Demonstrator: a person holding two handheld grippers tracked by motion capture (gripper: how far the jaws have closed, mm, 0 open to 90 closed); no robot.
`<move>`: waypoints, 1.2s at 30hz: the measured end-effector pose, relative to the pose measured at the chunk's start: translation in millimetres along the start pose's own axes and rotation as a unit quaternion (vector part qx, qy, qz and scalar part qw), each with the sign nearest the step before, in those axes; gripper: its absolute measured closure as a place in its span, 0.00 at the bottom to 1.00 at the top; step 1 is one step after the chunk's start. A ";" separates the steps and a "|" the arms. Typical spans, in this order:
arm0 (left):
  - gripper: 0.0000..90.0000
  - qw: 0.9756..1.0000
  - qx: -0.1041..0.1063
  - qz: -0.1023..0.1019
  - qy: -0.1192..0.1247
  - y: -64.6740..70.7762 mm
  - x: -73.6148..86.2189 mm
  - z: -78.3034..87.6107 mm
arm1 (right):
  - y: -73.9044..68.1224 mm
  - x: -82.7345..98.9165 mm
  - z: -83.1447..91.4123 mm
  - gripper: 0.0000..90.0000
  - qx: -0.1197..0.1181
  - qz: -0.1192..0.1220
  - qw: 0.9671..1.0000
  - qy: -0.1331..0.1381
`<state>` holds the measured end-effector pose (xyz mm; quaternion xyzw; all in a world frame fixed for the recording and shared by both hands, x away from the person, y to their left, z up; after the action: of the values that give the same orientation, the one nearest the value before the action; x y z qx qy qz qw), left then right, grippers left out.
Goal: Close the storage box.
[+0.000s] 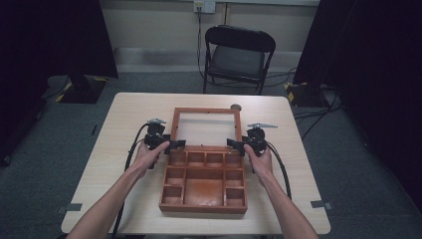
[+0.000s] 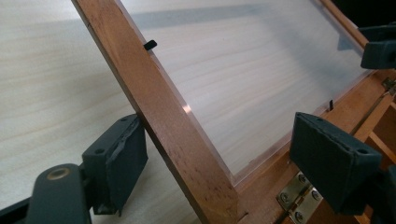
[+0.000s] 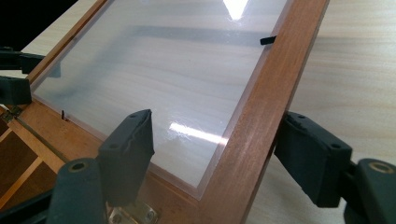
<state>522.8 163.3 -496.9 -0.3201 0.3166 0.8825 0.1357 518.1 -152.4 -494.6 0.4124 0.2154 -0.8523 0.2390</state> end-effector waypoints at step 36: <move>0.34 0.997 0.025 -0.035 0.058 17.0 -16.6 28.0 | -6.5 -25.4 33.8 0.44 -0.004 0.026 0.996 0.080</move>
<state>514.5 167.9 -461.4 -0.3784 0.3341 0.8490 0.1561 507.8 -160.5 -453.9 0.4841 0.2260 -0.8091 0.2447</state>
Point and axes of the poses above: each handheld gripper's, and its own axes: z roughly backward along the jaws, x roughly out of its underside, y roughly to its right, the point moved 4 cm from there along -z, roughly forward along the jaws, and after that the axes turned 11 degrees about z, right-handed, at the moved point
